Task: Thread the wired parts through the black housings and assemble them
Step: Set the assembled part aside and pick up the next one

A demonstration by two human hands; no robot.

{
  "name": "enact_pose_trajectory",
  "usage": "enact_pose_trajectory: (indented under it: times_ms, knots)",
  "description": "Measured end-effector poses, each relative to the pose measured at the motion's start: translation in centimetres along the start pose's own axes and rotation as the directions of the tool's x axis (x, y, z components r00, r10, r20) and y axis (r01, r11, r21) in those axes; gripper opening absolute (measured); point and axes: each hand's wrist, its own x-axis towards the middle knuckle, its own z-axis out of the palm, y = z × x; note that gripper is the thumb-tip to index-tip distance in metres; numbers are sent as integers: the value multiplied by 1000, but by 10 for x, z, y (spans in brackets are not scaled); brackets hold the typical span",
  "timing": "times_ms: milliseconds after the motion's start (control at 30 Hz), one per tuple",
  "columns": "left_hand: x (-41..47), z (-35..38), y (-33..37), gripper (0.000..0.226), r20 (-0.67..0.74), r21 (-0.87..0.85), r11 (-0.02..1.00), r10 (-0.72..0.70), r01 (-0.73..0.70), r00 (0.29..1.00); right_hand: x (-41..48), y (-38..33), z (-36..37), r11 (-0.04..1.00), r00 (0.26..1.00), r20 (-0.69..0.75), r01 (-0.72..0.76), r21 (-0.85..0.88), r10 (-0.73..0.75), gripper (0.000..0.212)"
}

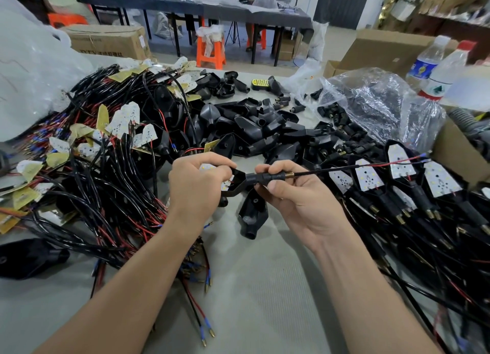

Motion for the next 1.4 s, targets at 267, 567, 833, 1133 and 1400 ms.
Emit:
enact_pose_trajectory:
  times_ms: [267, 567, 833, 1133, 1400]
  knots:
    - [-2, 0, -3, 20, -24, 3, 999, 52, -52, 998, 0, 2, 1, 982, 997, 18, -78, 174, 76, 27]
    - [-6, -3, -3, 27, -17, 184, 957, 232, -225, 973, -3, -3, -9, 977, 985, 107, -150, 150, 135, 29]
    - [-8, -1, 0, 24, -18, 96, 976, 200, -197, 980, -2, -1, -3, 974, 990, 66, -132, 185, 121, 26]
    - [-11, 8, -1, 17, -19, -52, 997, 50, -51, 999, -1, 6, 15, 999, 999, 7, -40, 34, 40, 25]
    - [-2, 7, -5, 17, -21, 100, 983, 155, -152, 988, 2, 0, 8, 991, 985, -108, 134, -19, -135, 37]
